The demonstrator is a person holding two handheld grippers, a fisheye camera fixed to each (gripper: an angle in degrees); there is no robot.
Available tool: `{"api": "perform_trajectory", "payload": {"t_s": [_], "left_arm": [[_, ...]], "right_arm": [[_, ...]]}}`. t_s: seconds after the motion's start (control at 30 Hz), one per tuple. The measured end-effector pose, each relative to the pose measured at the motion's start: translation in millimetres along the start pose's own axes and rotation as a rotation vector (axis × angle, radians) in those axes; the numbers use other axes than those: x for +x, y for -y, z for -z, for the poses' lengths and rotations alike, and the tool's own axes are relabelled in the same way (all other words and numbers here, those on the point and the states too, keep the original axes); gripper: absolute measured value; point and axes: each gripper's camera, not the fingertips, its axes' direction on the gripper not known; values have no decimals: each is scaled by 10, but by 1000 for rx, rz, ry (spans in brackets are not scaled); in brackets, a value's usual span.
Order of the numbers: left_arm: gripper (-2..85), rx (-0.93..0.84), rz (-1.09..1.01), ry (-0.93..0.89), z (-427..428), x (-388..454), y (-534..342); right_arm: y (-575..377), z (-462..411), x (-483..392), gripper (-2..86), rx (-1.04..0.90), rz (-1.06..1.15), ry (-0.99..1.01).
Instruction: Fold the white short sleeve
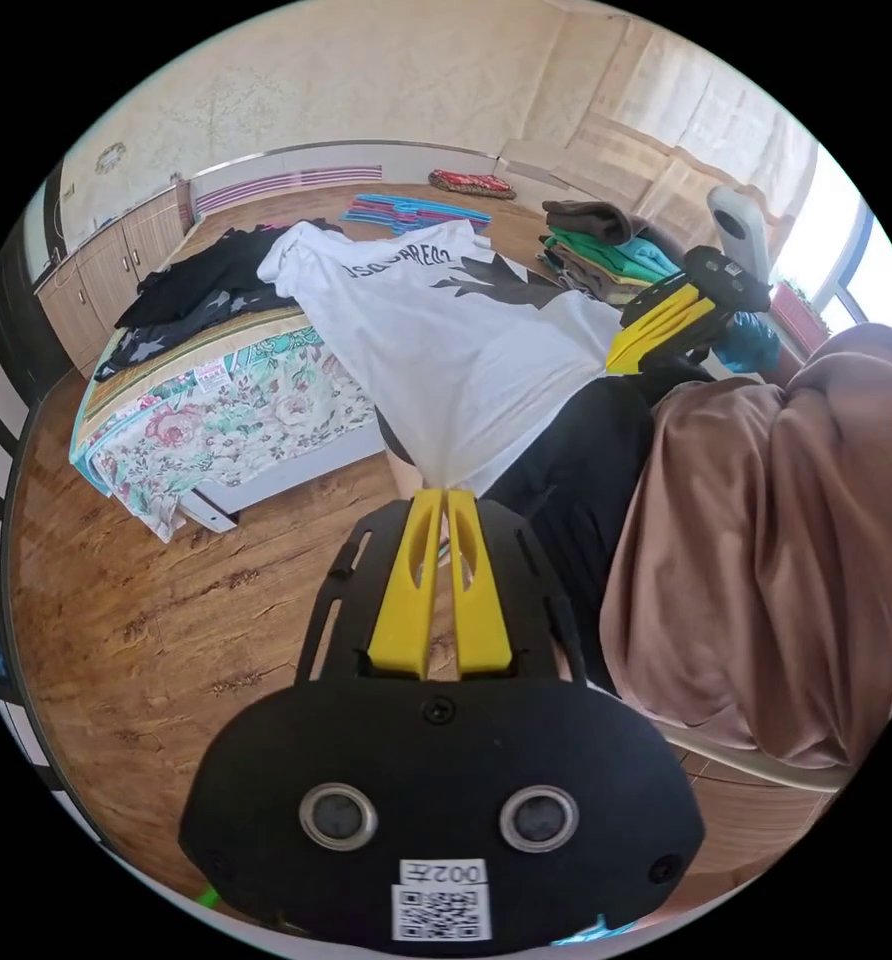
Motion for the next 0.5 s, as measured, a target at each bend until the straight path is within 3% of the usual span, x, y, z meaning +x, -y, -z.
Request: {"api": "perform_trajectory", "payload": {"t_s": [0.23, 0.5], "left_arm": [[-9, -20, 8, 6, -24, 9, -49], [-10, 10, 5, 51, 183, -8, -17]], "right_arm": [[-65, 53, 33, 64, -40, -34, -106], [-274, 5, 100, 82, -138, -86, -187]]}}
